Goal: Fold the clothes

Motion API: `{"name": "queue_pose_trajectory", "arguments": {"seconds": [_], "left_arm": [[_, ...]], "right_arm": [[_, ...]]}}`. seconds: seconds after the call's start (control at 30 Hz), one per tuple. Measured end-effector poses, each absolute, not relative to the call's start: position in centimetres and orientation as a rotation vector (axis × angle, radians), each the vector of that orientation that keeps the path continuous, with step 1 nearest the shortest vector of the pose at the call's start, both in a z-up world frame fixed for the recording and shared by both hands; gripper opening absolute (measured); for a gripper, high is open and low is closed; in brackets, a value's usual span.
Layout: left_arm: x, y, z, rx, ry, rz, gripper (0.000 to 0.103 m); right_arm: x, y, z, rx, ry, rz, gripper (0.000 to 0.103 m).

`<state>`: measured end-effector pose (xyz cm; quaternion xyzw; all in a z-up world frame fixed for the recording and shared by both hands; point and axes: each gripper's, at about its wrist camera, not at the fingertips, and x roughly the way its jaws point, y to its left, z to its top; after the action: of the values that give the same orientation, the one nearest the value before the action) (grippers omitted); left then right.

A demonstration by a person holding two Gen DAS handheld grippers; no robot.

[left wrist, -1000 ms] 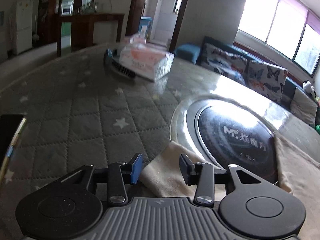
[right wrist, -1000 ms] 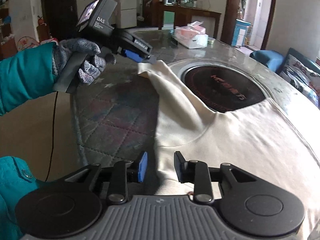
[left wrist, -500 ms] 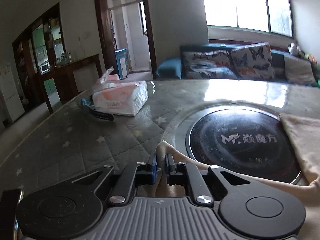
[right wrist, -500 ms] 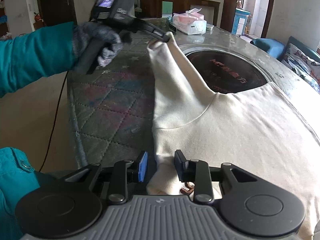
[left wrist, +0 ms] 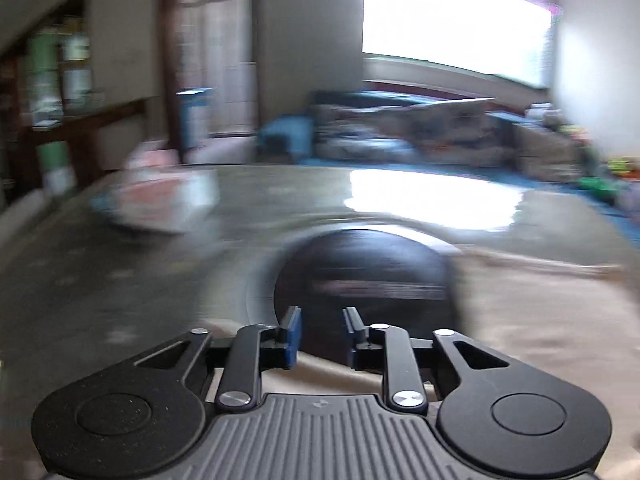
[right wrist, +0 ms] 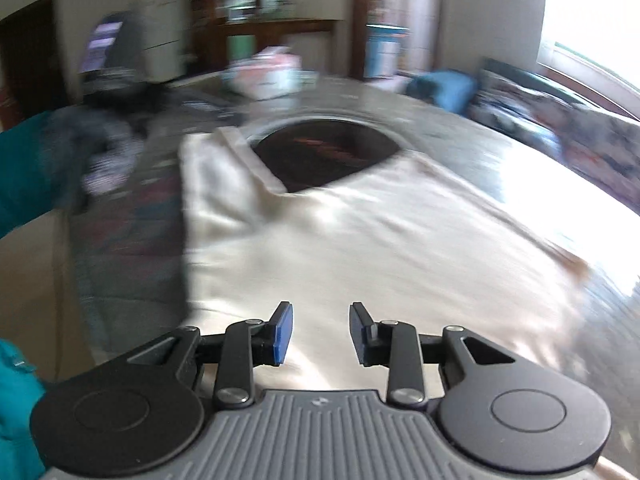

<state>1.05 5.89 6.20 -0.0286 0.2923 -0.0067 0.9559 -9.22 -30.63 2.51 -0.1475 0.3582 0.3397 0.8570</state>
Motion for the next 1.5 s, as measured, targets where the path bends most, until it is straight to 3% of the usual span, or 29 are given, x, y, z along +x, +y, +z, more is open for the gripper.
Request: {"name": "queue_pose_trajectory", "arguments": {"seconds": [0.1,0.23,0.47,1.0,1.5], "left_arm": [[1.2,2.6,5.9,-0.087,0.625,-0.173,0.015],[2.1,-0.7,4.7,-0.083,0.660,-0.288,0.015],[3.5,-0.9,2.1,-0.075,0.745,-0.230,0.011],[-2.8,-5.8,3.3,0.060,0.700,-0.409,0.013],[-5.2,-6.3,2.2,0.115,0.719,-0.420,0.014]], "right_arm": [[-7.4,-33.3,2.1,-0.253,0.761,0.582,0.031],[-5.4,-36.4,1.0,-0.175,0.780,0.488,0.031],[-4.7,-39.1,-0.1,-0.159,0.802,0.428,0.031],[-11.0,-36.1,1.2,-0.287,0.722,0.526,0.039],[-13.3,-43.9,0.0,-0.087,0.786,0.318,0.045]]}}
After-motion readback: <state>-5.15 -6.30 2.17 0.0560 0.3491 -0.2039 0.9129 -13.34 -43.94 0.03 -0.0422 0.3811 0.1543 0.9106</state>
